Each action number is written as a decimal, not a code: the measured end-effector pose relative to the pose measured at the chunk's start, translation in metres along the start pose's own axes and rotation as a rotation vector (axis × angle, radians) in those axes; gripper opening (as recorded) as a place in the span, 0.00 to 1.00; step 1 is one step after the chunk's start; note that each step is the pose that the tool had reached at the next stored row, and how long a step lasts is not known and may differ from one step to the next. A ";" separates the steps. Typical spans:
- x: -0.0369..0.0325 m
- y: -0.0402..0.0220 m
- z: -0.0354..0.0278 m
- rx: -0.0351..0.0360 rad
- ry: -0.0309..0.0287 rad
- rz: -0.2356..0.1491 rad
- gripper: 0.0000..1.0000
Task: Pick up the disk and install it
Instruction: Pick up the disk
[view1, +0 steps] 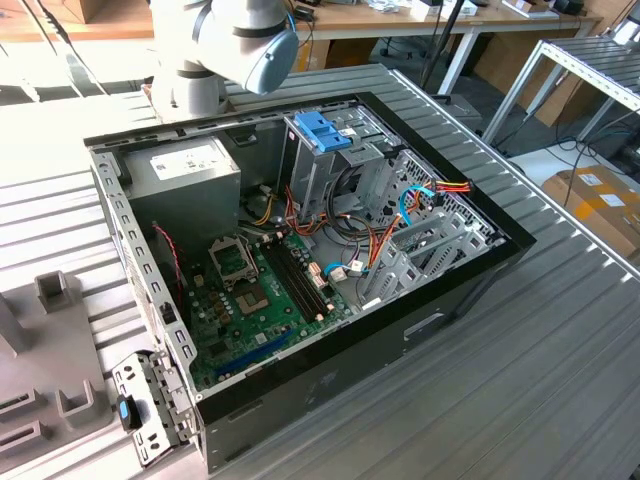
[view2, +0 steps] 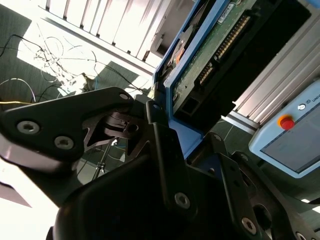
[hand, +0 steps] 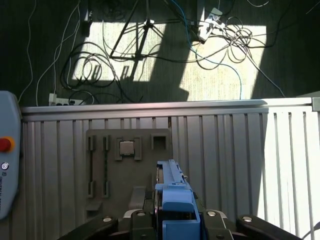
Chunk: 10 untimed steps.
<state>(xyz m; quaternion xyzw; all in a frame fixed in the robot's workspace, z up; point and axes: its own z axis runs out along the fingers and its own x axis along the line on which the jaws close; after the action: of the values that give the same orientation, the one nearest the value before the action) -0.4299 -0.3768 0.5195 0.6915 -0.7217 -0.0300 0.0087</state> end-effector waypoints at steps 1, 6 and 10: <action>0.0000 -0.0006 -0.0001 0.0000 0.0000 0.000 0.37; -0.0002 -0.0047 -0.0003 0.0000 0.0000 0.000 0.37; -0.0003 -0.0073 -0.0004 -0.0001 0.0000 0.000 0.37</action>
<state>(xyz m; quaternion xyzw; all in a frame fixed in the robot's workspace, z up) -0.4226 -0.3768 0.5195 0.6915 -0.7217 -0.0300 0.0087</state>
